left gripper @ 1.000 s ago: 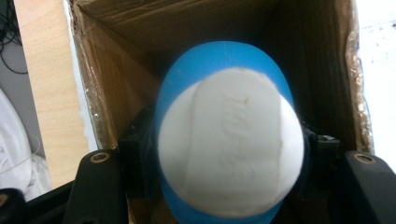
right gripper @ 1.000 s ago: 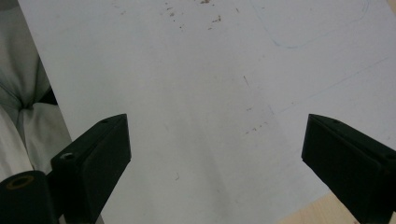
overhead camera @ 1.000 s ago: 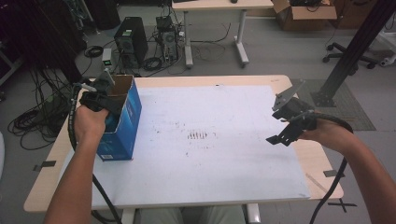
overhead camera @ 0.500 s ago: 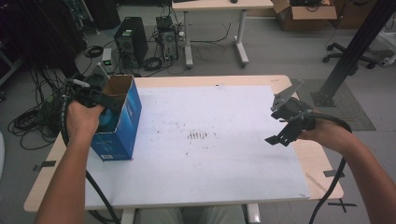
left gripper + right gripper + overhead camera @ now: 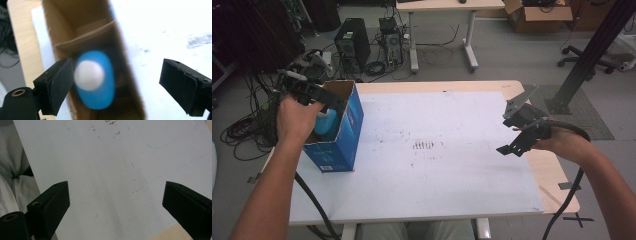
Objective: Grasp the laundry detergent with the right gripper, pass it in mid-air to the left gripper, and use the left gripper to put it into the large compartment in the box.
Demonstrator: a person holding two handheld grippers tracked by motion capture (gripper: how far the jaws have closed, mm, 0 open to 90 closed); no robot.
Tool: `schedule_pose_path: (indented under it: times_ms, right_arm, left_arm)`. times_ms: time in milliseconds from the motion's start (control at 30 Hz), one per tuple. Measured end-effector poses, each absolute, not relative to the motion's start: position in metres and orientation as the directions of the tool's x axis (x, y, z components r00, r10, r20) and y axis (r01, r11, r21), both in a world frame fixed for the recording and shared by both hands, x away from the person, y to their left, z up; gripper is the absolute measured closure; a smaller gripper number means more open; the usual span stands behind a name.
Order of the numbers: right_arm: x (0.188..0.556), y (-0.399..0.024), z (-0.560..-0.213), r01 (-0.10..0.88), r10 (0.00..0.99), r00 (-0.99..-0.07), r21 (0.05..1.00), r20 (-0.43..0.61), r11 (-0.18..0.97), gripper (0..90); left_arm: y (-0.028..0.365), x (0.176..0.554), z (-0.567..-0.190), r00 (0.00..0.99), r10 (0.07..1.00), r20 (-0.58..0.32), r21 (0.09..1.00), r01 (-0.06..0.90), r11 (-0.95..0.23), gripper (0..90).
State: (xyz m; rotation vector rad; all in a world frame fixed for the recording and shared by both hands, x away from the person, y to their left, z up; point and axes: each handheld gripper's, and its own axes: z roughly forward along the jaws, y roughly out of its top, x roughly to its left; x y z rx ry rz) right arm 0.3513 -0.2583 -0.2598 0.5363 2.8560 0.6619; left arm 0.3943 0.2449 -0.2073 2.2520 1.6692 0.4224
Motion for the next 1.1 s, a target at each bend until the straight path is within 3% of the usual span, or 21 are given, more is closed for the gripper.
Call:
schedule_pose_path:
  times_ms: [500, 1100]
  right_arm:
    - [0.349, -0.253, -0.252, 0.297, 0.371, -0.925, 0.456, -0.08, 0.839, 6.4]
    - [0.345, -0.249, -0.245, 0.294, 0.371, -0.925, 0.462, -0.083, 0.837, 6.1]
  left_arm:
    - [0.18, 0.384, -0.166, 0.531, 0.843, 0.081, 0.42, 0.749, -0.512, 5.1]
    - [0.107, 0.395, -0.163, 0.733, 0.663, 0.15, 0.4, 0.568, -0.719, 4.6]
